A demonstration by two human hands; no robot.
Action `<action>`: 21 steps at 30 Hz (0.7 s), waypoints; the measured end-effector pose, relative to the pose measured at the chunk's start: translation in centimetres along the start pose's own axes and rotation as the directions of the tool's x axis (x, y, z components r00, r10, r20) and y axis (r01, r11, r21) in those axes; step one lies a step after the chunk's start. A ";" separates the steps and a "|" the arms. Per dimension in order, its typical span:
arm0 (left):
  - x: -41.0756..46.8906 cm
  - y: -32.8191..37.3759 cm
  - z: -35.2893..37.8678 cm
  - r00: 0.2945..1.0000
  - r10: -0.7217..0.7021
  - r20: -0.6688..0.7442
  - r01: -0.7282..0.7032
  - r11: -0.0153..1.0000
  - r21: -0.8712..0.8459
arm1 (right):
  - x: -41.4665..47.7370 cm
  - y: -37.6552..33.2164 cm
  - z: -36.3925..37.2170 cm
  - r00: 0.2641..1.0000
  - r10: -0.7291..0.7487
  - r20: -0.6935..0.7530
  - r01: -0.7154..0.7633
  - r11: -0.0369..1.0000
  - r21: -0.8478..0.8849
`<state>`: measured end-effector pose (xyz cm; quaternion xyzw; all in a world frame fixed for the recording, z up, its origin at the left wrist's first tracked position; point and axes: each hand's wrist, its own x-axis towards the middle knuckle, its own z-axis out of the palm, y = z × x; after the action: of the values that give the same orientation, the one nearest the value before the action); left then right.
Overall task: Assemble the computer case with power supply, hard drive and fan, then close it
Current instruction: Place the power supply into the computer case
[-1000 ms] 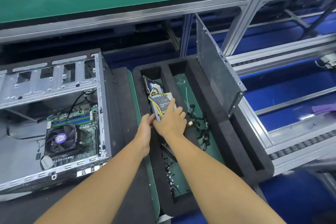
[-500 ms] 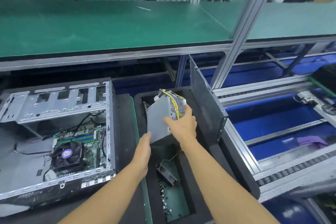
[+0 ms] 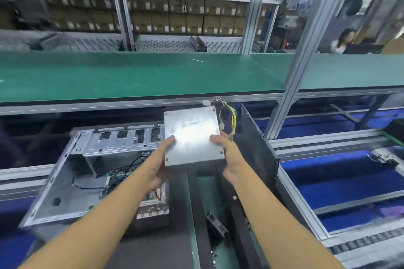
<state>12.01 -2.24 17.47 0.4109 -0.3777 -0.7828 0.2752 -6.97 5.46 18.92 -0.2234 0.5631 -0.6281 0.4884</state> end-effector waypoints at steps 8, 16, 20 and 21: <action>-3.6 2.4 -4.5 0.986 0.114 -0.123 -0.121 0.992 -0.046 | -1.4 0.5 4.8 0.970 0.118 0.213 -0.165 0.961 0.222; -7.6 5.5 -7.4 0.926 -0.146 -0.347 0.099 0.984 -0.151 | -1.7 2.6 7.8 0.883 0.364 0.296 -0.440 0.860 0.256; -8.9 5.9 -9.3 0.894 -0.249 -0.372 0.177 0.960 -0.218 | -1.8 2.2 10.1 0.842 0.447 0.302 -0.509 0.844 0.168; -9.2 5.9 -9.6 0.893 -0.262 -0.366 0.185 0.955 -0.231 | -1.8 2.1 10.4 0.836 0.453 0.309 -0.515 0.842 0.160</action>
<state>25.60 -2.22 22.64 0.5718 -0.1883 -0.7436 0.2910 3.20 2.15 20.26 -0.0931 0.4536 -0.5107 0.7244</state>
